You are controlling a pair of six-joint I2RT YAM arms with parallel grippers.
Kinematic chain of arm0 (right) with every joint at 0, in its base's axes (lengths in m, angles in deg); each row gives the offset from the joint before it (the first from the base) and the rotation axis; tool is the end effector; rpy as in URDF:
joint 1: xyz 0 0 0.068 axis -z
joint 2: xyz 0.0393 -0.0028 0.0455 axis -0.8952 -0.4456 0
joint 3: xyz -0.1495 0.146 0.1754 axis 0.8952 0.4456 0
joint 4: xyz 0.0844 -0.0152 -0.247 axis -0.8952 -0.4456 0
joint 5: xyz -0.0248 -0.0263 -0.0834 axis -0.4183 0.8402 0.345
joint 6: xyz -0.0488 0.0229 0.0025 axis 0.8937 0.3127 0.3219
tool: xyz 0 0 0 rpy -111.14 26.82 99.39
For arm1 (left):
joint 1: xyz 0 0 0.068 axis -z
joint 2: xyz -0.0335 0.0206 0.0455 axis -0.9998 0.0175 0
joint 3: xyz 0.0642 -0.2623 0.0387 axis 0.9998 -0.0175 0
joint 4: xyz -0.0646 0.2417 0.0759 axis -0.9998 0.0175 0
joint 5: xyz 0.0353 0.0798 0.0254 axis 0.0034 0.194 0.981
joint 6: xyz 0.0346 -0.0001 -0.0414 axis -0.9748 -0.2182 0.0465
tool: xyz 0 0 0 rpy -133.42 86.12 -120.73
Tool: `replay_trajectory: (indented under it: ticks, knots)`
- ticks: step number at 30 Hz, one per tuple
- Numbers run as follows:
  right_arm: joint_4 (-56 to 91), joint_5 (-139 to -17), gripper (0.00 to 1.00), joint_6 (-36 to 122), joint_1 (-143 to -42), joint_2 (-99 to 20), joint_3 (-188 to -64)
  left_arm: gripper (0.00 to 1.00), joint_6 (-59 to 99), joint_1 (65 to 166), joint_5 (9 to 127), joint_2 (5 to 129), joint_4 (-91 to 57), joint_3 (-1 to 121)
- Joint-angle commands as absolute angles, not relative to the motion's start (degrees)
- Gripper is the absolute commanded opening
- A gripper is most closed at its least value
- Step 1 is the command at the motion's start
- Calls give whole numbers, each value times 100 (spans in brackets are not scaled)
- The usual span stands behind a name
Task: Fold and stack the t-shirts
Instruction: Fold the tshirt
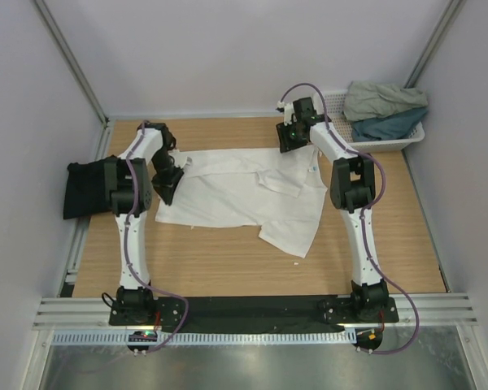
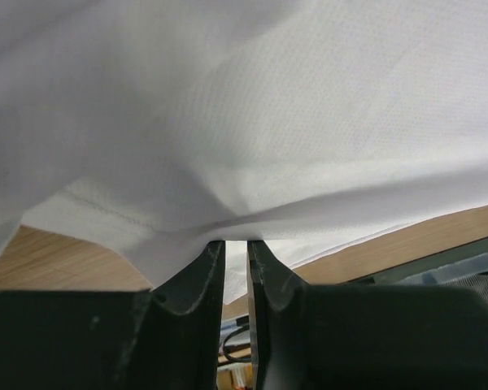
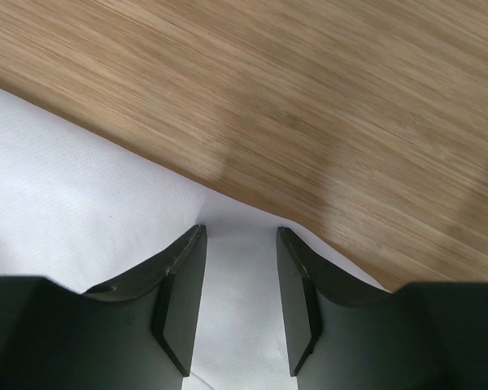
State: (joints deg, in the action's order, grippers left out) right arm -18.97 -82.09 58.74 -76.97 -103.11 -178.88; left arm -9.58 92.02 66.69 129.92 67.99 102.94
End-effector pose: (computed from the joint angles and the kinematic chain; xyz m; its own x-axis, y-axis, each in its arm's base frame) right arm 0.5356 0.1357 0.1675 -0.7172 -0.3270 -0.6154 -0.4659 0.8817 0.0744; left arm 0.4348 -0.0288 0.1427 -0.9122 0.3473 0.2175 0.2967 0.9258 -0.2342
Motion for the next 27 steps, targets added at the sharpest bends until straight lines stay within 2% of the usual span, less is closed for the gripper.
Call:
replay_trajectory:
  ticks: [1, 9, 13, 16, 17, 18, 19, 20, 21, 23, 24, 27]
  knots:
    - [-1817, -7979, 46, 5950, -7663, -9644, -17838, 18, -1112, 9111, 6672, 12228, 6971, 10017]
    - [-1747, -7996, 48, 5898, -7654, -9266, -17856, 19, -787, 9128, 6259, 11410, 7104, 9858]
    - [-1817, -8023, 49, 5906, -7646, -9082, -17953, 18, -637, 9119, 6443, 11436, 6909, 10295]
    - [-1817, -8049, 50, 5906, -7646, -8564, -17620, 24, -654, 9128, 6190, 11070, 6752, 10517]
    - [-1861, -8162, 51, 5967, -7654, -8388, -17244, 28, -680, 9128, 6084, 10832, 6569, 10439]
    - [-1974, -8407, 52, 6264, -7646, -7925, -16997, 48, -716, 9163, 5926, 10560, 6027, 10272]
    - [-1923, -8523, 52, 6397, -7646, -7642, -16664, 62, -751, 9216, 5942, 10218, 5717, 9801]
    - [-1809, -8620, 52, 6529, -7654, -7318, -15782, 77, -977, 9294, 6003, 9675, 5427, 9553]
    - [-1582, -8734, 52, 6948, -7646, -6601, -15286, 78, -1101, 9461, 6091, 9408, 5024, 9315]
    - [-1448, -9331, 53, 7538, -7663, -5911, -13936, 80, -1408, 9576, 5970, 9012, 4757, 8638]
    - [-1413, -9472, 53, 7793, -7724, -5325, -13544, 85, -1428, 9655, 5882, 8688, 4530, 8401]
    - [-1666, -9955, 52, 9041, -7882, -4436, -12260, 86, -1498, 9752, 5863, 8309, 4073, 7513]
